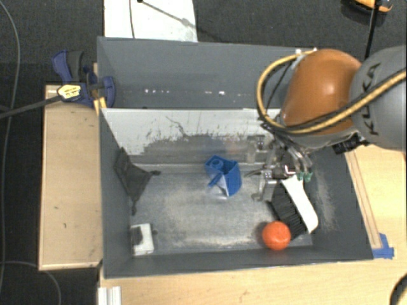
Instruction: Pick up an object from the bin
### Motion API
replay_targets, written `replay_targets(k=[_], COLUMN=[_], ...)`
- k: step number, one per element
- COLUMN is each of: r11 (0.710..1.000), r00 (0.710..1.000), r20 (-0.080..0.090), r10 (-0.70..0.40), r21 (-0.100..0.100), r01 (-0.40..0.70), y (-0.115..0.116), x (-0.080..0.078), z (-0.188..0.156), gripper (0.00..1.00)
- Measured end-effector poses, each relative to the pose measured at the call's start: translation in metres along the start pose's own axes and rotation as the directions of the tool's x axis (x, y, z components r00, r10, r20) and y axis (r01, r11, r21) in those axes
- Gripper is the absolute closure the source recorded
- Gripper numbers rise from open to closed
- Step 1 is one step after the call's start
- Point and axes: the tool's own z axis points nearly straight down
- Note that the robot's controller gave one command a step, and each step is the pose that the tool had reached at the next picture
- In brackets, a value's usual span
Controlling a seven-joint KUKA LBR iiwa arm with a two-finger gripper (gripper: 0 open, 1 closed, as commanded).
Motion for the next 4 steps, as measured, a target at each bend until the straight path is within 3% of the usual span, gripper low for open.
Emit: replay_targets(k=[1,2,3,4], r11=[1.000,0.990,0.987,0.999], r00=[1.000,0.990,0.987,0.998], r20=[-0.008,0.008,-0.013,0.012], r10=[-0.016,-0.138,-0.158,-0.055], r21=[0.002,0.003,0.000,0.002], r01=[0.016,0.138,0.158,0.055], y=[-0.004,-0.003,-0.003,0.025], x=[0.012,0.011,0.015,0.002], z=[-0.010,-0.038,-0.059,-0.084], gripper=[0.00,0.00,0.00,0.00])
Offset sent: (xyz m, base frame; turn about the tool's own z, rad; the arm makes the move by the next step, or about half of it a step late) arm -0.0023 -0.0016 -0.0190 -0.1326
